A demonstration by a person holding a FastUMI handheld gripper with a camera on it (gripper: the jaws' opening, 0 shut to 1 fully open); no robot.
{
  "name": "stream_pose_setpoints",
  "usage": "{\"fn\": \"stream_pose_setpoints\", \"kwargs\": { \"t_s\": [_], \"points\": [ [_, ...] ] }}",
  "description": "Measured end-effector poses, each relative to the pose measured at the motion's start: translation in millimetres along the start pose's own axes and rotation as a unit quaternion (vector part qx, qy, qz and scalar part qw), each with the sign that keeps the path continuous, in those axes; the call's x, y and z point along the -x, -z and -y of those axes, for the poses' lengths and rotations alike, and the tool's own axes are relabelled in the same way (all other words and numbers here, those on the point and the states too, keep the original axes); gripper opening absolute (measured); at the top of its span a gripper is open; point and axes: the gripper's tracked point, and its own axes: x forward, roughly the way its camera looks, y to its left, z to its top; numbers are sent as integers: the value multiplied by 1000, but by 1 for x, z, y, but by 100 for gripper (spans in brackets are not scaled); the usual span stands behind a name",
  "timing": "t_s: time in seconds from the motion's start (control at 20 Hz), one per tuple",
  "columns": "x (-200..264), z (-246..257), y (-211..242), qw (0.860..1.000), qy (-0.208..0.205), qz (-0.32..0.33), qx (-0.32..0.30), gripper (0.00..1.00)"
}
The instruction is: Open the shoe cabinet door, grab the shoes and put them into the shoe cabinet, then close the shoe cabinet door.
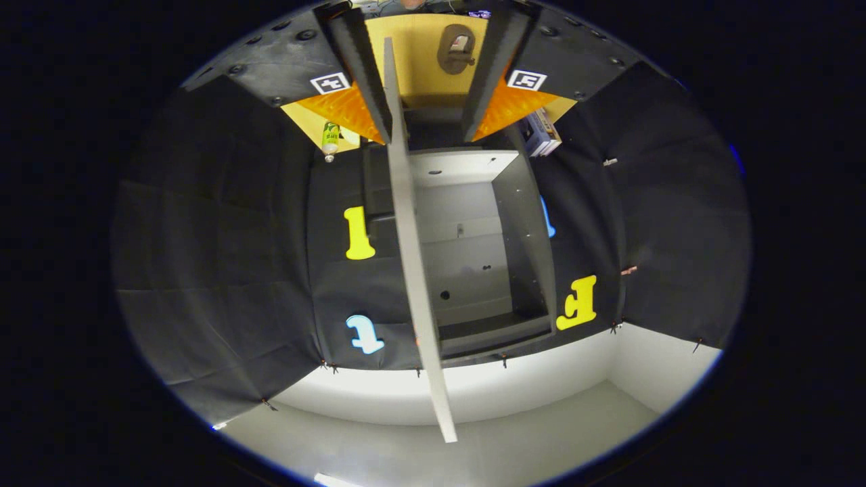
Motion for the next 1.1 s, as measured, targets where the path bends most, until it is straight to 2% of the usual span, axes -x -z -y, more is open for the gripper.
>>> {"fn": "stream_pose_setpoints", "kwargs": {
  "t_s": [0.15, 0.5, 0.8, 1.1],
  "points": [
    [-14, -31, 33, 999, -21, -42, 1, 98],
    [-54, -71, 144, 987, -58, -153, 0, 98],
    [-82, -78, 276, 957, -52, -285, -11, 99],
    [-113, -77, 394, 926, -26, -375, -11, 99]
  ]
}}
